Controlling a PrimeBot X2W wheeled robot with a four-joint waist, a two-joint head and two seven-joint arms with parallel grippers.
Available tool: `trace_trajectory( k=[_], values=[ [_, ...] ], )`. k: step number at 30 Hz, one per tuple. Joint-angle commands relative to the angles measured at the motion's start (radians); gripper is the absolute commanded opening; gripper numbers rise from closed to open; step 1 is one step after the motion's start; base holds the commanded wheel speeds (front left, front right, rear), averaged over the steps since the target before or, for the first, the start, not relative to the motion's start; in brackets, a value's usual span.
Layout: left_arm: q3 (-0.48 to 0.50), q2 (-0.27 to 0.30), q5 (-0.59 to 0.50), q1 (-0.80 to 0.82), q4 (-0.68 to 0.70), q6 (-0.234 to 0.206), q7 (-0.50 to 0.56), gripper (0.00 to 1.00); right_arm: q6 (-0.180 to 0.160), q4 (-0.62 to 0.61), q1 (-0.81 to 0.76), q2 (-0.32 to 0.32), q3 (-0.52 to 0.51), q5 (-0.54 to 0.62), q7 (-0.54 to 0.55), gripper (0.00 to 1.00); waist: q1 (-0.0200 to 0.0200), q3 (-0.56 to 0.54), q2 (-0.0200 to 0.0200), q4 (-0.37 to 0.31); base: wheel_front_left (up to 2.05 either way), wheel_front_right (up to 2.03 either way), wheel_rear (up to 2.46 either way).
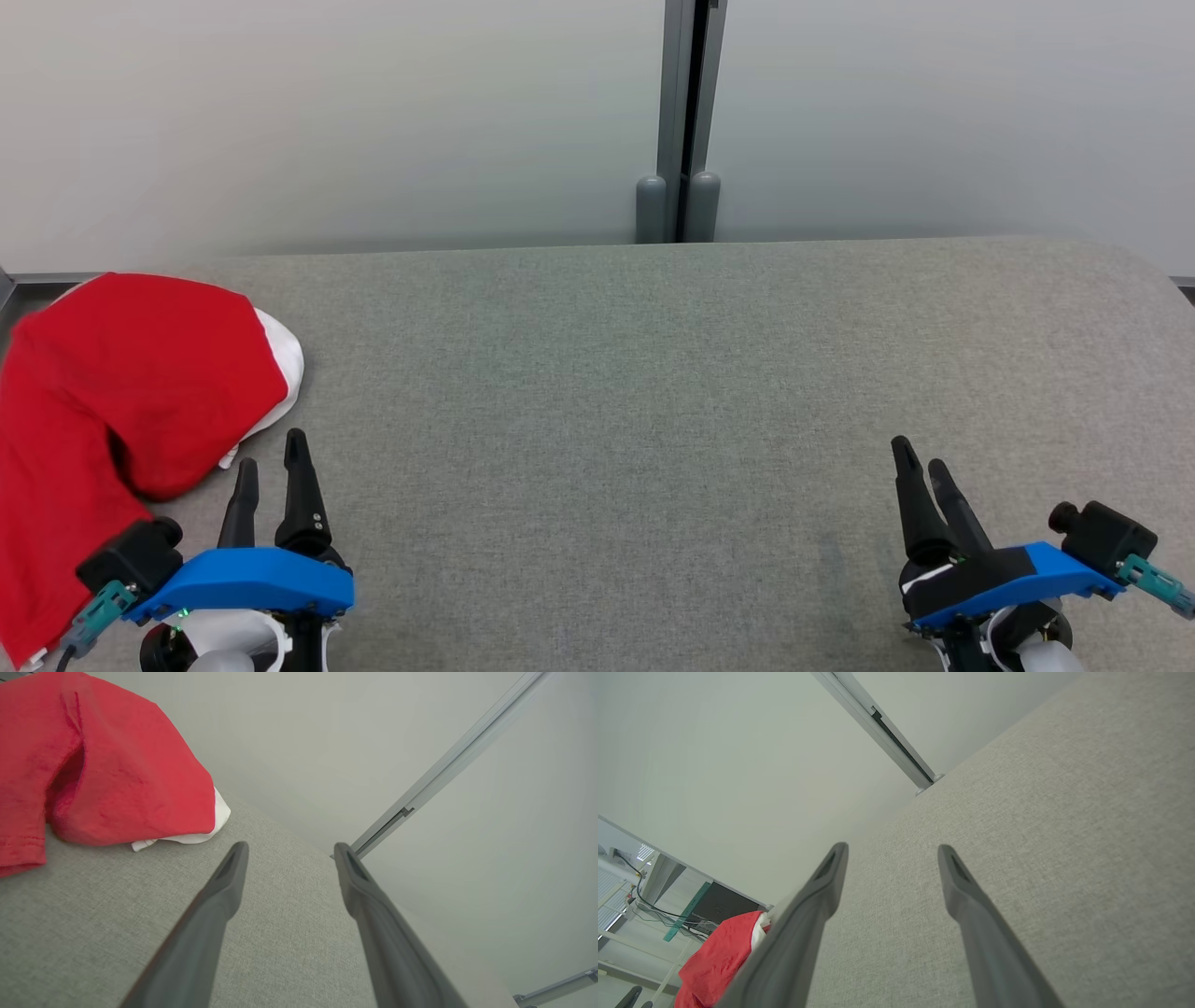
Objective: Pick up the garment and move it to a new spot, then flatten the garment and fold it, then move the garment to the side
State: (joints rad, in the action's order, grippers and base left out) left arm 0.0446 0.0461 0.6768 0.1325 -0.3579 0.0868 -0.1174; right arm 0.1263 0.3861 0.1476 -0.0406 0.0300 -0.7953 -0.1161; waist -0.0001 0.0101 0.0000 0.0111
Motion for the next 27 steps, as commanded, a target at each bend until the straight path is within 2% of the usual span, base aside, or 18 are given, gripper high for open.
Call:
trace_trajectory(
  k=[1,27],
  values=[
    [-0.007,0.005,-0.029,0.034,0.003,-0.006,-0.01,1.0,0.005,0.0,0.031,-0.008,0.004,0.029,-0.011,1.0,0.0001,0.0,0.0,0.0,0.0,0.0,0.0],
    [-0.016,0.005,-0.302,0.051,-0.084,-0.028,-0.075,1.0,0.005,0.06,0.041,-0.011,0.015,0.339,-0.076,1.0,0.0001,0.001,0.0,0.01,0.0,0.0,0.0]
  ],
)
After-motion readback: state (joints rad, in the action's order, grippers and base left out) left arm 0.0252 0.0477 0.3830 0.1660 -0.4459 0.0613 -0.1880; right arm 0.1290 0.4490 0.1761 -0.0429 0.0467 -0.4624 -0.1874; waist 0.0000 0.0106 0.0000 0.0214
